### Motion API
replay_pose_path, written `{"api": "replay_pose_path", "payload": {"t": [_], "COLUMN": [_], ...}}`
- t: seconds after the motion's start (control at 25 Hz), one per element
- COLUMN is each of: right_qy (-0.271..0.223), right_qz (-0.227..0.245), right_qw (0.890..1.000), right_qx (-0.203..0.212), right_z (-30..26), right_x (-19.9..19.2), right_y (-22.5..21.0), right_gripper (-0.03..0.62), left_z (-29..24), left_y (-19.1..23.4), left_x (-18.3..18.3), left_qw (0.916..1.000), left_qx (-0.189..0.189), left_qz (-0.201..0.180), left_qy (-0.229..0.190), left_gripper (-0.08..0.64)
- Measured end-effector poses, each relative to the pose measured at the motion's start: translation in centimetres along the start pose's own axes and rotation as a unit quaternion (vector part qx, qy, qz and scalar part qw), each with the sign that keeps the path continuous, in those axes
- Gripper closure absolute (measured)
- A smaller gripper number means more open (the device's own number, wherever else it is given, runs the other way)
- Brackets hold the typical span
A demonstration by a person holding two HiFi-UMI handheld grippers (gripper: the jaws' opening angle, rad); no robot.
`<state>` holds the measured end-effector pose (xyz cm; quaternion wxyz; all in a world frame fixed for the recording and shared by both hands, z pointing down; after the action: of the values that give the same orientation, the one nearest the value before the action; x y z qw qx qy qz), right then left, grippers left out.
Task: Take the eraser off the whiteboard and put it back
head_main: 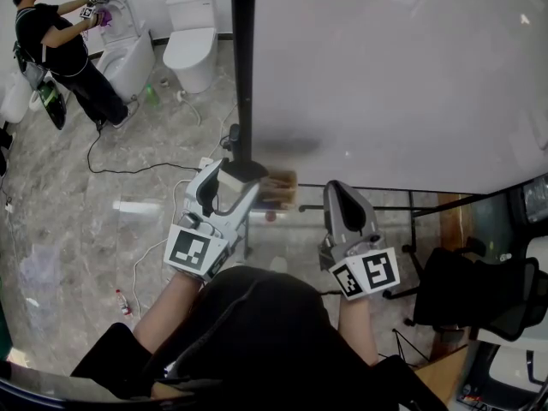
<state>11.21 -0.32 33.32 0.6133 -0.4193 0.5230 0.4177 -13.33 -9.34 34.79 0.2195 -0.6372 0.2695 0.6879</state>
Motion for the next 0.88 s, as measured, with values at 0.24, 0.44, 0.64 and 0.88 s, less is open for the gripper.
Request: {"api": "replay_pose_path", "payload": {"t": [0.24, 0.44, 0.64, 0.88], "right_qy": [0.002, 0.004, 0.006, 0.006], "right_qz": [0.0, 0.0, 0.0, -0.002], "right_qw": [1.0, 1.0, 1.0, 1.0], "right_qx": [0.002, 0.002, 0.004, 0.005], "right_z": [-0.3, -0.5, -0.7, -0.8], "right_x": [0.0, -0.1, -0.1, -0.1], "right_y": [0.0, -0.3, -0.5, -0.8], "right_gripper": [0.583, 0.583, 0.583, 0.583], "left_z": [-0.1, -0.6, -0.9, -1.2], "left_y": [0.1, 0.4, 0.4, 0.3], "left_x": [0.0, -0.3, -0.4, -0.6], "left_qw": [0.9999, 0.9999, 0.9999, 0.9999], "left_qx": [-0.007, -0.002, 0.0, 0.002], "left_qz": [0.01, 0.014, 0.012, 0.013], "left_qy": [-0.006, -0.004, -0.003, 0.001], "left_gripper": [0.267, 0.267, 0.267, 0.267]}}
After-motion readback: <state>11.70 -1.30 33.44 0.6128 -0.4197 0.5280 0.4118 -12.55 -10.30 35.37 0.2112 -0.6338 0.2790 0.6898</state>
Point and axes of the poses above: the fingertips, and each gripper's own axes: z backward along the fingers, y to its left, x out of its top, the point moved 10 cm from there along z, backward along the fingers, and after that the axes turned 3 degrees about z, right-handed, at the moved point
